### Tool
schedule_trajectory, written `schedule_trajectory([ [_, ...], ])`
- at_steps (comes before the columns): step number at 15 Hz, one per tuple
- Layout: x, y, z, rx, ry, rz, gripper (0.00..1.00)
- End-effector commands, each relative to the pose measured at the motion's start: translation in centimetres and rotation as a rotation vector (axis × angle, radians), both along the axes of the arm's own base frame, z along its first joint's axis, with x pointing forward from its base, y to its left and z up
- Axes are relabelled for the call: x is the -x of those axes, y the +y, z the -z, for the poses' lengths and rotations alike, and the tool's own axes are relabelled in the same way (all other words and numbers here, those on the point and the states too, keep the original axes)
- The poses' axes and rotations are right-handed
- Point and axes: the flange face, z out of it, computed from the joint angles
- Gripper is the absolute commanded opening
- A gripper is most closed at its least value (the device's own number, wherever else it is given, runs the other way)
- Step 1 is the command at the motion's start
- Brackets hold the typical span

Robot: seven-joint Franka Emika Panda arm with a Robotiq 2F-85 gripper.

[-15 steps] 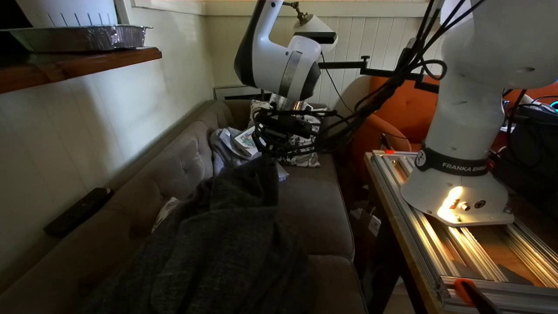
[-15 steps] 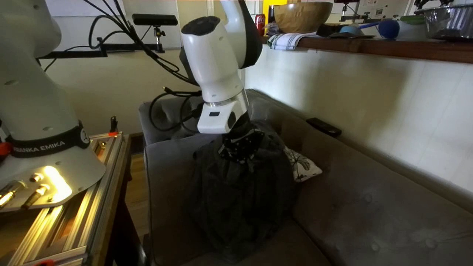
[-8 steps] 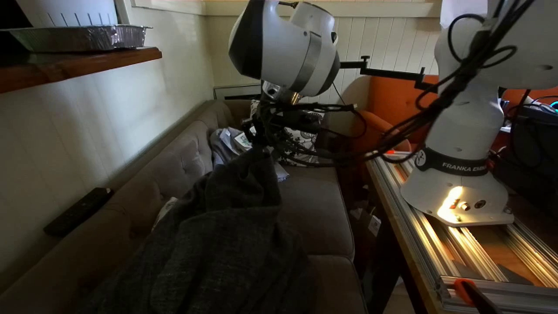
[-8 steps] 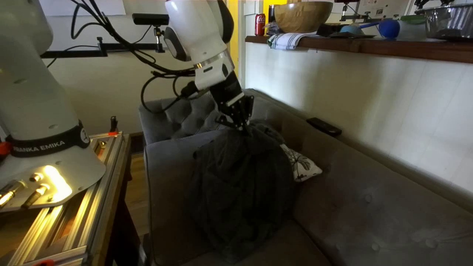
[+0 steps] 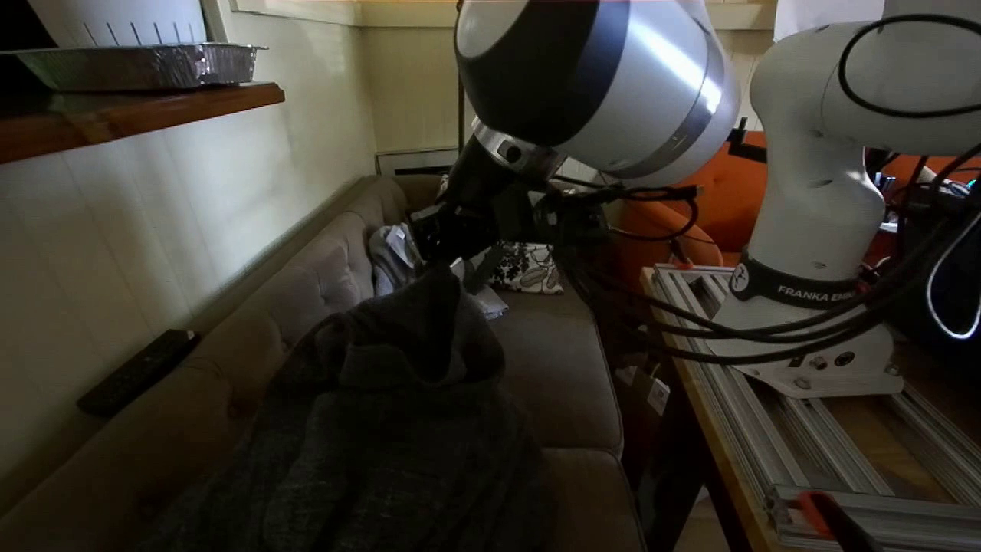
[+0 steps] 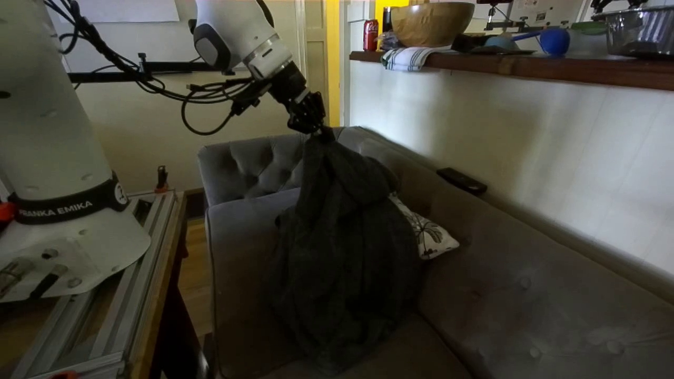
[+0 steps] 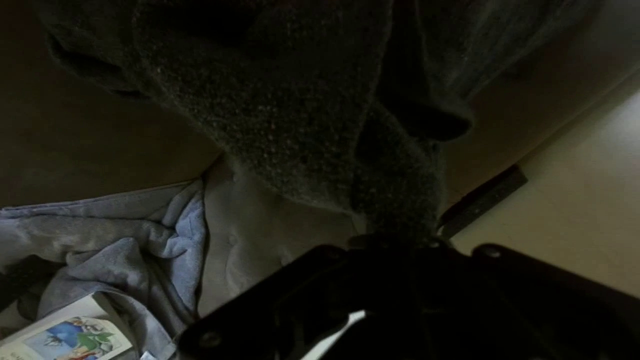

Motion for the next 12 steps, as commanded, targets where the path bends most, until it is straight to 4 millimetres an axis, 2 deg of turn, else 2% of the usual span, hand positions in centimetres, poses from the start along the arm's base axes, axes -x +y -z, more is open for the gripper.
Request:
schedule_trajectory([
  [1, 0.0, 0.2, -0.2, 0.002, -0.005, -0.01, 0.04],
  [3, -0.1, -0.1, -0.4, 0.008, -0.007, -0.011, 0.01],
  [4, -0.7, 0.9, -1.0, 0.021, -0.028, -0.062, 0.01],
  [9, -3.9, 8.5, -4.7, 0.092, -0.123, -0.362, 0.01],
  [12, -5.3, 12.3, -7.0, 0.142, -0.18, -0.544, 0.01],
])
